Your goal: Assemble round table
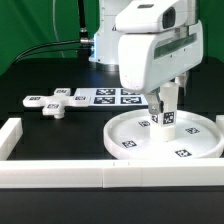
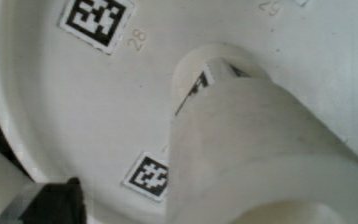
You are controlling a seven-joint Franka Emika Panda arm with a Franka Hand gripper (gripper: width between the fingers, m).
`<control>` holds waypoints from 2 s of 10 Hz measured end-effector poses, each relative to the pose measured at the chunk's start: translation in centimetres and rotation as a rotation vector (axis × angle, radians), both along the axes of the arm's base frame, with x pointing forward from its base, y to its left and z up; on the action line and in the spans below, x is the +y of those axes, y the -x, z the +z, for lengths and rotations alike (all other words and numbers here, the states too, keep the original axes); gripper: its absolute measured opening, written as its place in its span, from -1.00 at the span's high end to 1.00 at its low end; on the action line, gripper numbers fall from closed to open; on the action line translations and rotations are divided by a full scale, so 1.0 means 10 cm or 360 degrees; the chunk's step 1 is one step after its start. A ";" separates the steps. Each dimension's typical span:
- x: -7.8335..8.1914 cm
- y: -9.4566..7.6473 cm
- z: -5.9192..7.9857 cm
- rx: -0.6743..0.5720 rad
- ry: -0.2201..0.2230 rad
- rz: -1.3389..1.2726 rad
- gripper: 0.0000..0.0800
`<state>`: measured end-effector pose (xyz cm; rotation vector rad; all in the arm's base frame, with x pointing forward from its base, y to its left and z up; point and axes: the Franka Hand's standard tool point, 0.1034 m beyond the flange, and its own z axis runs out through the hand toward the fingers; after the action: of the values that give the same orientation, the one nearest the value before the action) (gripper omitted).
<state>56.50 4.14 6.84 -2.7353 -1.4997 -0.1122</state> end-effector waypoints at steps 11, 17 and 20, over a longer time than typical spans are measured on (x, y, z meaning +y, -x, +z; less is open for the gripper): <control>-0.01 -0.01 -0.01 -0.0049 0.0167 0.0781 -0.62; -0.08 -0.01 -0.02 -0.0043 0.0168 0.0762 -0.62; -0.08 0.00 -0.04 -0.0035 0.0167 0.0761 -0.03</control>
Offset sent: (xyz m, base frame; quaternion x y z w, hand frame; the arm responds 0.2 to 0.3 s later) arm 0.0050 0.0052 0.0012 -0.0076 -0.0241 -0.1542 0.9877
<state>56.48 3.34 6.48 -2.3626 -2.1672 -0.0544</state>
